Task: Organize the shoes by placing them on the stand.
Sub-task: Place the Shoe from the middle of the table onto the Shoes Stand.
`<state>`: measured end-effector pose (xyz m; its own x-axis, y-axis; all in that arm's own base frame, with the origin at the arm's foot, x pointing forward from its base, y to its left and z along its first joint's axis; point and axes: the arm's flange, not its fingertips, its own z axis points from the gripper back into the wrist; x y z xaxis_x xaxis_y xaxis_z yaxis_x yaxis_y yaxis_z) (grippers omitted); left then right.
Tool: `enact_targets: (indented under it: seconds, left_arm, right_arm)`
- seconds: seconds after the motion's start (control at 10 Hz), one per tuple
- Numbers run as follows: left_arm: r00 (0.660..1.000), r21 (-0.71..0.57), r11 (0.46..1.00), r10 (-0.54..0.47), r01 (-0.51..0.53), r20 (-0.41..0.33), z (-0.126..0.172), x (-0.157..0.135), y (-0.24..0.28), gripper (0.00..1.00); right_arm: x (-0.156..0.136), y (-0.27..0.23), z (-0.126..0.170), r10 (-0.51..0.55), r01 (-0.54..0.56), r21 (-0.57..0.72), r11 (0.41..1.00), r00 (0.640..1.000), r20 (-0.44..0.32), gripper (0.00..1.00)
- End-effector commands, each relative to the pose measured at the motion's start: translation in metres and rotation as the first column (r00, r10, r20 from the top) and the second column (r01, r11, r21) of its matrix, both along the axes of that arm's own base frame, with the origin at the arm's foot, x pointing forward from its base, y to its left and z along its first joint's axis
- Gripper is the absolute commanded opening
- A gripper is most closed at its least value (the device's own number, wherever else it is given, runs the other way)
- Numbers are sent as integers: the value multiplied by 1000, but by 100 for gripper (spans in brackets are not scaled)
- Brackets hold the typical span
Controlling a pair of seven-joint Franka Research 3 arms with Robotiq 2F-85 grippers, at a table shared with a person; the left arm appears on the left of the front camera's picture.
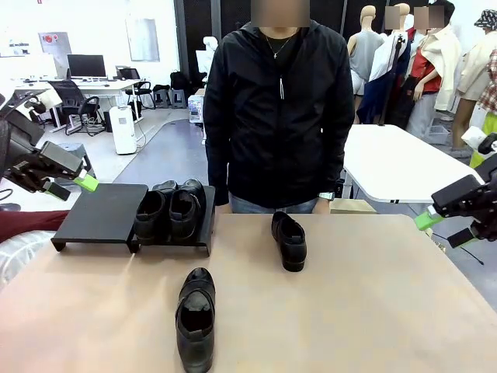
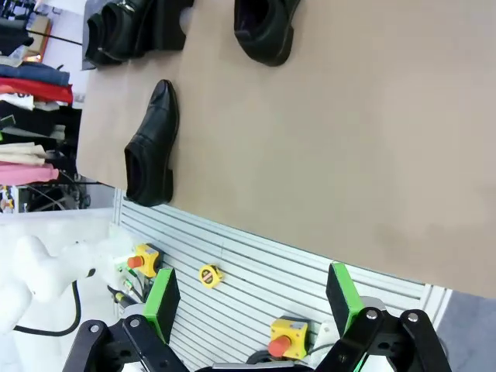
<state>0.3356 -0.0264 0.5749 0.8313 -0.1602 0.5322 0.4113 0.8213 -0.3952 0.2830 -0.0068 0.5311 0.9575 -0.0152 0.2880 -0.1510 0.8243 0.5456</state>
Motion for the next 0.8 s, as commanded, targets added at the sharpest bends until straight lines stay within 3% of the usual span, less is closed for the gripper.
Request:
enact_targets:
  seconds: [0.0,0.7]
  left_arm:
    - [1000,-6,1000,-1,1,-6,2,0,1,100]
    - [1000,0,1000,0,0,0,0,0,0,100]
  right_arm:
    - [4,1,2,11,-11,8,1000,1000,27,100]
    - [4,1,2,11,-11,8,1000,1000,27,100]
